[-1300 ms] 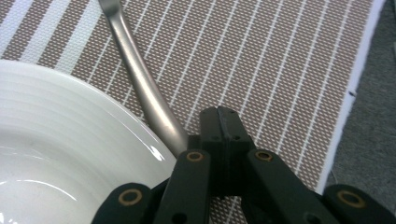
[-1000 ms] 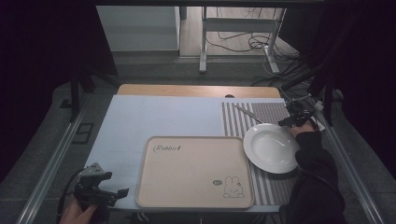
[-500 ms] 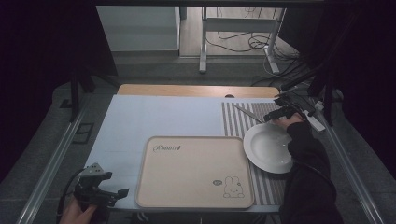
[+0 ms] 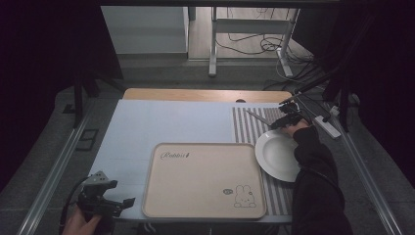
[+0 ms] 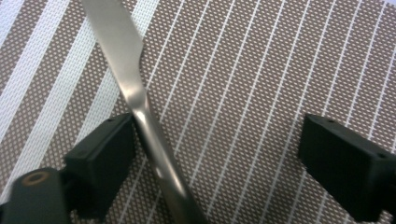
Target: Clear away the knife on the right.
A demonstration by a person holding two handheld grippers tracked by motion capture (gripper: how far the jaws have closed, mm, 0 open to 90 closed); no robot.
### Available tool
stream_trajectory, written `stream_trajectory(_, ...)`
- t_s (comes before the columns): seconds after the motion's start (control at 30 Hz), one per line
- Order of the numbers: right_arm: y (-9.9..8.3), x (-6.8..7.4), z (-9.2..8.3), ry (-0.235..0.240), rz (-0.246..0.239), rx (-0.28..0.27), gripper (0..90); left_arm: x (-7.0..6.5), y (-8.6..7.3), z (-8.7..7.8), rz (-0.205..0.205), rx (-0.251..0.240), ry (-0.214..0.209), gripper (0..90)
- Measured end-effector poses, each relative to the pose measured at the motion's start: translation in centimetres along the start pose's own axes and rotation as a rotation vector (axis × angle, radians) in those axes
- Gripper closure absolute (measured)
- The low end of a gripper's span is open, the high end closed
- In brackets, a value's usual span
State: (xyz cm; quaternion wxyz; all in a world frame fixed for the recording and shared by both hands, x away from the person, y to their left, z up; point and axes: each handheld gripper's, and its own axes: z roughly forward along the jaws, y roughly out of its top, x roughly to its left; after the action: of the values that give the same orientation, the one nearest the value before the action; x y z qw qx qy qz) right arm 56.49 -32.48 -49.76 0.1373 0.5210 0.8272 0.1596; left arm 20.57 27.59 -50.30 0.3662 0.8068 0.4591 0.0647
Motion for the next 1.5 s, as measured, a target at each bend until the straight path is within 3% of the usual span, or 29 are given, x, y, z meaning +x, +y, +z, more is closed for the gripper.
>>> stream_trajectory(0.23,-0.5,-0.7,-1.0,0.030,-0.033,0.017,47.5,0.0,0.0,0.0,0.001,0.001,0.001,1.6)
stream_trajectory(0.4,-0.7,-0.8,-1.5,0.065,-0.089,0.038,77.5,0.0,0.0,0.0,0.001,0.001,0.002,1.6)
stream_trajectory(0.7,-0.8,-0.8,-1.6,0.064,-0.101,0.046,80.2,0.0,0.0,0.1,0.001,0.003,0.001,1.6)
stream_trajectory(0.8,-0.7,-0.9,-1.8,0.053,-0.112,0.029,80.2,0.0,0.0,0.1,0.001,0.003,0.001,1.6)
stream_trajectory(1.2,-0.5,-2.1,-3.5,0.058,-0.080,-0.057,80.3,0.0,0.0,0.1,0.000,0.003,0.001,1.6)
stream_trajectory(1.5,-0.8,-1.8,-4.9,0.102,-0.056,-0.129,80.3,0.0,0.0,0.1,-0.001,0.003,0.002,1.6)
